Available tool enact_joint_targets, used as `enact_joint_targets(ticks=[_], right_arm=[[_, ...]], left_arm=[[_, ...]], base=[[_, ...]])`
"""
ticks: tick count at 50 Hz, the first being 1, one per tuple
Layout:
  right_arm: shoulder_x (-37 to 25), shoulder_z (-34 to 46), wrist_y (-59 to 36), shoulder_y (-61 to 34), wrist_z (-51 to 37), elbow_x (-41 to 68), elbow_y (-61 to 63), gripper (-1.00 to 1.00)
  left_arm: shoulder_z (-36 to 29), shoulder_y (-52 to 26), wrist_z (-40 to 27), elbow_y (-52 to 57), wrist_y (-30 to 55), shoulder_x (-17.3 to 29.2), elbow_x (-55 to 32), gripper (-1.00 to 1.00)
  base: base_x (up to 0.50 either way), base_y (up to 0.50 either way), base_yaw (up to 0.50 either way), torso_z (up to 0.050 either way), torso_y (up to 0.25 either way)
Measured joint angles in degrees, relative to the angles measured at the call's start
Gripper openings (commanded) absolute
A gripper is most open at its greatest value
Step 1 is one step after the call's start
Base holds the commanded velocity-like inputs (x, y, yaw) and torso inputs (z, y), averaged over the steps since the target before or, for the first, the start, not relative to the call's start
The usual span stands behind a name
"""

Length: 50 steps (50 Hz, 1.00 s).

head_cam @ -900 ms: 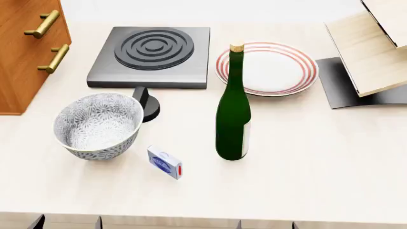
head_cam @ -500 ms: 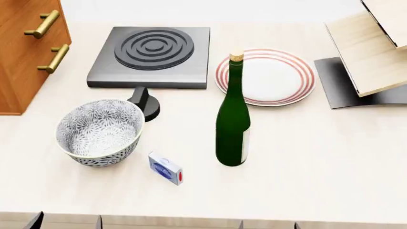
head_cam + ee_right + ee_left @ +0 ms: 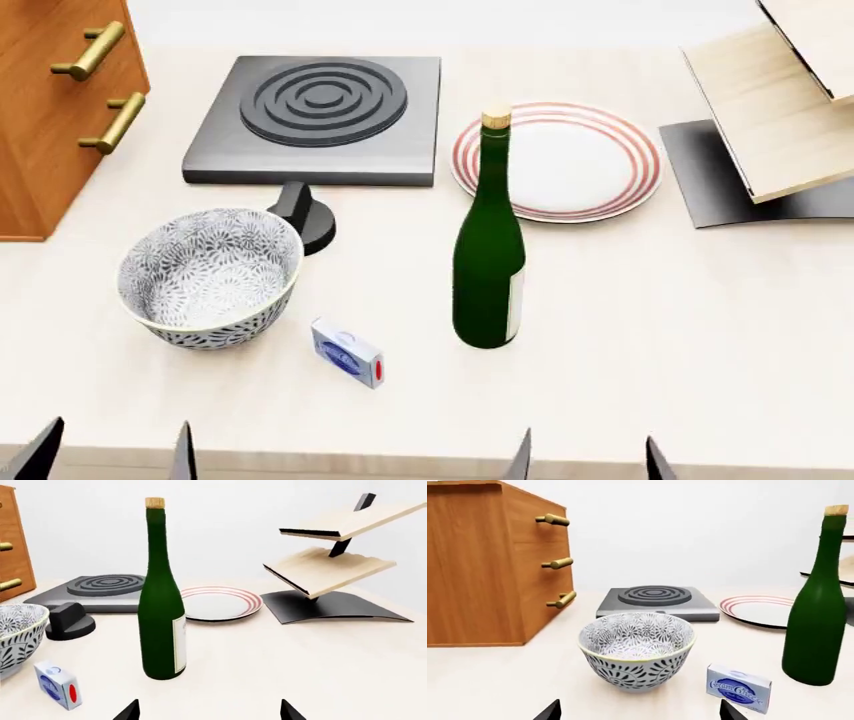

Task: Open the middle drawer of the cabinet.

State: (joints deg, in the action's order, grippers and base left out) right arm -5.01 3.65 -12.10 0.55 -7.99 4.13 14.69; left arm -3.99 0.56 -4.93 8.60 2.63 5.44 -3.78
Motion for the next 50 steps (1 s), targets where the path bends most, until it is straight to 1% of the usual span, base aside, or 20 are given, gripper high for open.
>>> enact_joint_targets(ticks=[18,28,31,38,44,50], right_arm=[[-2.9,-0.1,-19.8,-3.9,-3.4,1.0,24.9,1.0],[-4.7,0.9,-28.7,-6.4,-5.9,1.8,36.5,1.0],[-8.5,2.5,-29.4,-7.7,-11.2,6.1,38.8,1.0],[-22.1,10.5,-26.2,-13.4,-29.0,19.7,42.0,1.0],[-30.0,16.4,-23.4,-17.4,-39.2,26.5,43.4,1.0],[-35.0,20.5,-20.9,-19.9,-45.3,30.2,44.1,1.0]], left_arm=[[-0.1,-2.7,-2.3,22.6,15.5,2.5,-2.9,1.0],[0.5,-4.4,-3.8,33.9,23.7,3.3,-5.2,1.0],[0.9,-5.0,-4.2,37.1,26.1,3.5,-6.2,1.0],[2.1,-6.5,-5.9,43.8,31.2,4.4,-9.5,1.0],[1.4,-7.7,-11.4,47.2,32.0,8.8,-14.6,1.0],[0.3,-8.4,-15.6,48.9,31.6,12.3,-18.0,1.0]], base=[[0.0,0.0,0.0,0.0,0.0],[0.0,0.0,0.0,0.0,0.0],[0.0,0.0,0.0,0.0,0.0],[0.0,0.0,0.0,0.0,0.0],[0.0,0.0,0.0,0.0,0.0],[0.02,0.0,0.0,0.0,0.0]])
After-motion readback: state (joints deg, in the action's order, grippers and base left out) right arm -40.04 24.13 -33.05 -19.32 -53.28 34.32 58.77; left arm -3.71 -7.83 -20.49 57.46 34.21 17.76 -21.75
